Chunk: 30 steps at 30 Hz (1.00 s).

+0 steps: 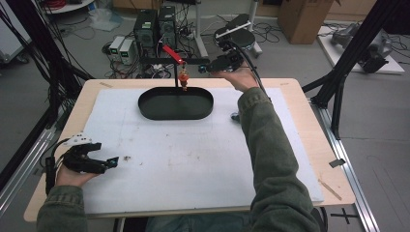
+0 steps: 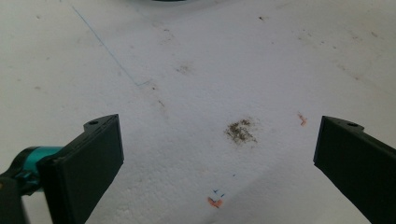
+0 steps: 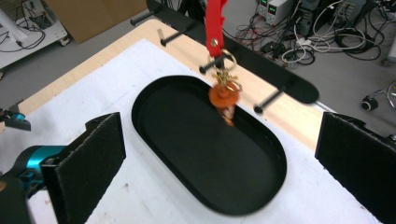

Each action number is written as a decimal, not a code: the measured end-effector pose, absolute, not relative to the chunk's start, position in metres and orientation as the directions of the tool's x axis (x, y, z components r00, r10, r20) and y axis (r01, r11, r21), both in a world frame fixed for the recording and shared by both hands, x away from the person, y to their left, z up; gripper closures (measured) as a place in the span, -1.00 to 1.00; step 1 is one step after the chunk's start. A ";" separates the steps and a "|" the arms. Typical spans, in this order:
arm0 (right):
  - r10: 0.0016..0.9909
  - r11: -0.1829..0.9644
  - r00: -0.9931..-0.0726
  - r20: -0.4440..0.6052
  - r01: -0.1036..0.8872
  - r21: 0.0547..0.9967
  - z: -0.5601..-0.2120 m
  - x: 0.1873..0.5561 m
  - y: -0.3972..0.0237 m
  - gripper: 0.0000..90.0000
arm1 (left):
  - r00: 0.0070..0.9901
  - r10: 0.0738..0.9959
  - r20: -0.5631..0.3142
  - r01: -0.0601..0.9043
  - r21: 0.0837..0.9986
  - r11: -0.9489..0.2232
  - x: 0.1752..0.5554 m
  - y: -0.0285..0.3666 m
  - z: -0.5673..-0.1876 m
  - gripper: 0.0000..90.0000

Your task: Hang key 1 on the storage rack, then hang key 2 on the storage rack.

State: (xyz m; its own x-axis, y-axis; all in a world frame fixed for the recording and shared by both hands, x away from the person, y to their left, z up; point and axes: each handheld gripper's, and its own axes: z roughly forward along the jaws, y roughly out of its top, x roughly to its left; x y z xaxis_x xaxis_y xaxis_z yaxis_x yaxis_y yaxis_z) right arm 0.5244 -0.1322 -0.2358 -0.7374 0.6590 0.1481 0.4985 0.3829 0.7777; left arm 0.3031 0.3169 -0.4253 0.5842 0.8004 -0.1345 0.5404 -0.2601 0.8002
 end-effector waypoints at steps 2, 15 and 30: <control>0.658 0.376 -0.738 0.150 0.495 0.783 -0.239 0.519 -0.139 -0.99 | 0.584 0.801 -0.133 0.541 0.800 -0.261 0.303 0.317 -0.425 -0.96; 0.683 0.353 -0.717 0.141 0.492 0.796 -0.259 0.489 -0.199 -0.99 | 0.583 0.802 -0.134 0.544 0.797 -0.262 0.303 0.316 -0.425 -0.96; 0.737 0.311 -0.656 0.163 0.543 0.780 -0.284 0.481 -0.248 -0.99 | 0.581 0.804 -0.129 0.547 0.793 -0.268 0.303 0.317 -0.425 -0.96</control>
